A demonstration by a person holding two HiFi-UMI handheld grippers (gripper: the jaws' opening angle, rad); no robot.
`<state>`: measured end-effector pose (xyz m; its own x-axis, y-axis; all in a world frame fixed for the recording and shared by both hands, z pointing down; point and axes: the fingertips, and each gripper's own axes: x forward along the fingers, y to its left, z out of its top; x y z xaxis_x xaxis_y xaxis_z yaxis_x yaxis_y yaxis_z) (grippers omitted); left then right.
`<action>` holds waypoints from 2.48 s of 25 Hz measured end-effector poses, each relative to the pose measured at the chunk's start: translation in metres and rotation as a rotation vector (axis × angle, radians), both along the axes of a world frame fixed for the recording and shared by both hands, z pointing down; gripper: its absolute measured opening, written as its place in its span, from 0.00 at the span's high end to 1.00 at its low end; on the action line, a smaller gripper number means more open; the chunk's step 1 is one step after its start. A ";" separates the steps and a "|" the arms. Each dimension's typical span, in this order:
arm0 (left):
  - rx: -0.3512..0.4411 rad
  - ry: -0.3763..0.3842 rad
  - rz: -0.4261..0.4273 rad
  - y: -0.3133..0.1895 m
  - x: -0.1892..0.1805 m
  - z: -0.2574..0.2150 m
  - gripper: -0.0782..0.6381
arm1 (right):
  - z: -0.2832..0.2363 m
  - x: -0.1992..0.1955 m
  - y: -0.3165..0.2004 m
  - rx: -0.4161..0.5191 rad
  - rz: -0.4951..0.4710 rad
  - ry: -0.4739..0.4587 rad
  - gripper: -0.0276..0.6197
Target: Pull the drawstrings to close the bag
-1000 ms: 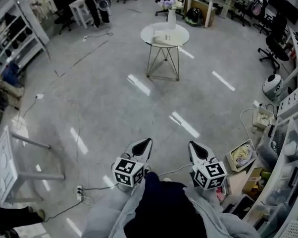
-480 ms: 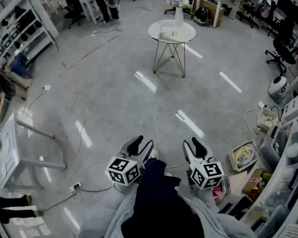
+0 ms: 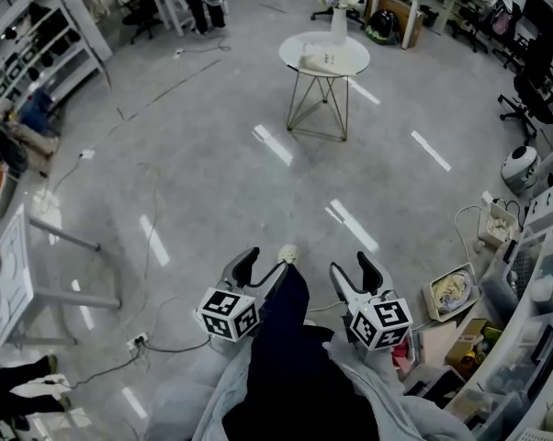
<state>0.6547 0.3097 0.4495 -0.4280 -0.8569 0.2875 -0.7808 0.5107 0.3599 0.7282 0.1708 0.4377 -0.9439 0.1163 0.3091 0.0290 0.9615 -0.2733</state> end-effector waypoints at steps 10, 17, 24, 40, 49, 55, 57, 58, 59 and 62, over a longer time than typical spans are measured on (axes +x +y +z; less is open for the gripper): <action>-0.017 -0.002 0.027 -0.039 -0.090 0.006 0.52 | 0.010 -0.087 -0.033 0.007 -0.026 0.043 0.54; -0.014 -0.030 0.061 -0.065 -0.183 -0.012 0.53 | -0.011 -0.173 -0.061 0.038 0.010 0.033 0.55; -0.007 -0.059 0.085 -0.082 -0.262 -0.019 0.53 | -0.018 -0.247 -0.077 0.051 0.039 0.024 0.55; 0.002 -0.027 0.118 -0.084 -0.334 -0.004 0.53 | 0.004 -0.323 -0.076 0.055 0.055 0.075 0.55; 0.000 0.034 0.093 -0.075 -0.337 0.017 0.53 | 0.012 -0.337 -0.071 0.056 0.024 0.108 0.55; -0.004 0.027 0.081 -0.091 -0.361 0.018 0.53 | 0.017 -0.360 -0.084 0.042 0.008 0.112 0.55; -0.004 0.023 0.078 -0.096 -0.374 0.017 0.53 | 0.018 -0.375 -0.090 0.035 0.006 0.109 0.55; -0.004 0.022 0.077 -0.099 -0.381 0.016 0.53 | 0.018 -0.383 -0.092 0.031 0.005 0.107 0.55; -0.005 0.021 0.078 -0.101 -0.387 0.016 0.53 | 0.018 -0.391 -0.095 0.027 0.005 0.104 0.55; -0.013 0.014 0.078 -0.112 -0.412 0.017 0.53 | 0.019 -0.415 -0.105 0.026 -0.001 0.102 0.55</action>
